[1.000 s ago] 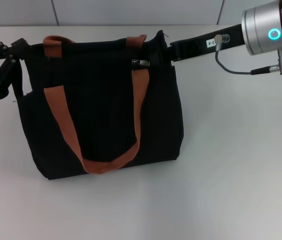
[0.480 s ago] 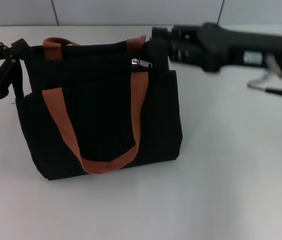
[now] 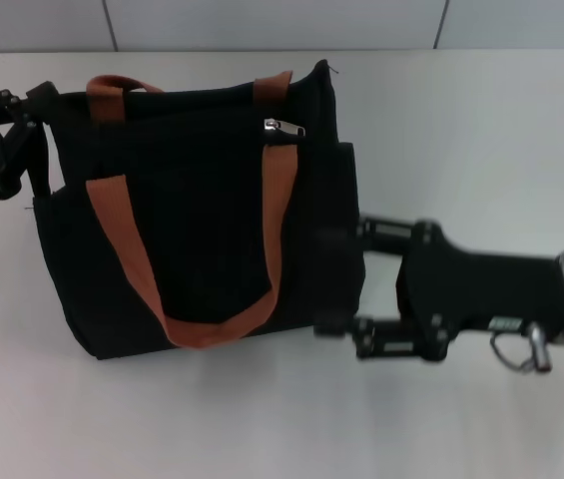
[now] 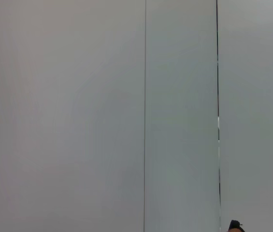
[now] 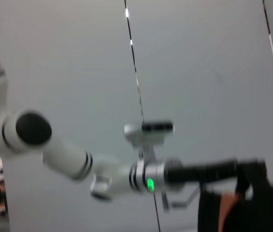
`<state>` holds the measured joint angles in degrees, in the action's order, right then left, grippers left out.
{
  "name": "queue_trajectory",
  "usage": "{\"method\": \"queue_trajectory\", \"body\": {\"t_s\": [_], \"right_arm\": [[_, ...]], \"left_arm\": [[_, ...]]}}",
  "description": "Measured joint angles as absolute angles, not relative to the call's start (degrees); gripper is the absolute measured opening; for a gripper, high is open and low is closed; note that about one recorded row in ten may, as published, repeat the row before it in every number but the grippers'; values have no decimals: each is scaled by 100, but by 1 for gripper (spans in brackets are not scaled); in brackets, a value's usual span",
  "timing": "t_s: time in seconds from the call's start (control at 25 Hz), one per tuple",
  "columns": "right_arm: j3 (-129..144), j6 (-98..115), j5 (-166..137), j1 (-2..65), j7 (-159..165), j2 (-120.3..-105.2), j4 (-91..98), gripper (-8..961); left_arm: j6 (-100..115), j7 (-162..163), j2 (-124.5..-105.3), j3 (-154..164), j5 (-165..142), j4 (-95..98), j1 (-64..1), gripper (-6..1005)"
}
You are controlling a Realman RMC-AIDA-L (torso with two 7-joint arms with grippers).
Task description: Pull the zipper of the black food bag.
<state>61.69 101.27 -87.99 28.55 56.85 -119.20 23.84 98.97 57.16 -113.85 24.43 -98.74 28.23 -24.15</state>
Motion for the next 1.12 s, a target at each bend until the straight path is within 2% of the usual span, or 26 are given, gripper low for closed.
{"method": "queue_trajectory", "body": {"t_s": [0.28,0.52,0.72,0.96,1.12], "right_arm": [[6178,9718,-9249,2846,5219,-11939,1990,761],[6178,9650,-9256,2860,5199,-11939,1945,761],[6179,9510,-9255,2916,5191,-11953,1891,761],[6179,9415,-9255,2941,5188,-11953,1861,761],[6178,9359,-9252,2983,5185,-11952,1874,760]], "left_arm": [[9798,5894,-11392,2467,-9954,2821,-2408,55],[9813,6307,-11372,2464,-9957,2841,-2392,56],[9864,6846,-11206,2544,-10228,3100,-2307,57],[10419,7720,-10779,2535,-10696,3468,-2250,253],[11000,7777,-10658,2296,-10645,3455,-2218,423]]}}
